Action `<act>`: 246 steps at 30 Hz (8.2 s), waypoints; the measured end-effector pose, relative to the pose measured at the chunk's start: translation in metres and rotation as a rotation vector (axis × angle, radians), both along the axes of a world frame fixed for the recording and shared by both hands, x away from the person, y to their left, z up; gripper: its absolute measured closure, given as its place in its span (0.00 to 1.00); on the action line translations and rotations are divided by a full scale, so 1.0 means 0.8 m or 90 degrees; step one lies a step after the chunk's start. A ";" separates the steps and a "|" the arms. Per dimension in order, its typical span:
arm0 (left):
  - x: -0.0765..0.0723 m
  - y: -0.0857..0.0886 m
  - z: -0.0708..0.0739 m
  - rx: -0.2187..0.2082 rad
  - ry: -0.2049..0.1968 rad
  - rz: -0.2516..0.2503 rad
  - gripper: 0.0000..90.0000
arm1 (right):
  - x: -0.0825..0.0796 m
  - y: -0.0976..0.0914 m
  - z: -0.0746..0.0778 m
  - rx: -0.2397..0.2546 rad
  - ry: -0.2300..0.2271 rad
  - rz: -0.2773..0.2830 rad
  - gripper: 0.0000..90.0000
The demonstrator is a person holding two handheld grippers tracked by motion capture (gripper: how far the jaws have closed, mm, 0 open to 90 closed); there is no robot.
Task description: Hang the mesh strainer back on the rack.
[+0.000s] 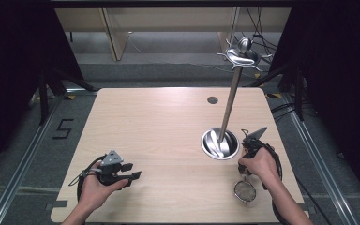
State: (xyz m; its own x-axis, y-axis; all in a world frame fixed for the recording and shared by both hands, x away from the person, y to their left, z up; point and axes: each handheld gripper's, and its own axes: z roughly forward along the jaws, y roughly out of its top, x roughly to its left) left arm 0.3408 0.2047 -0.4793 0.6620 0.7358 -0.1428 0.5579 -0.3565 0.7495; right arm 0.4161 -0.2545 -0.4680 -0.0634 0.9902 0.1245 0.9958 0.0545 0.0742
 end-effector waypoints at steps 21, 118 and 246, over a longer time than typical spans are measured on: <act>-0.001 -0.001 -0.001 -0.007 0.005 0.010 0.54 | -0.007 -0.019 0.009 -0.029 0.001 0.049 0.77; 0.000 0.005 0.000 -0.007 -0.008 0.024 0.54 | -0.105 -0.066 0.097 0.101 -0.731 0.213 0.77; -0.001 0.008 0.000 -0.011 -0.011 0.027 0.54 | -0.078 -0.028 0.213 0.207 -0.884 0.167 0.77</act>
State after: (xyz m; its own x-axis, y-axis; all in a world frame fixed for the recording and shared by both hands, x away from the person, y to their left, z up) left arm 0.3402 0.2111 -0.4790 0.6333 0.7604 -0.1442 0.5586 -0.3202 0.7652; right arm 0.3540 -0.2765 -0.2978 -0.4886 0.8721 0.0253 0.0756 0.0134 0.9971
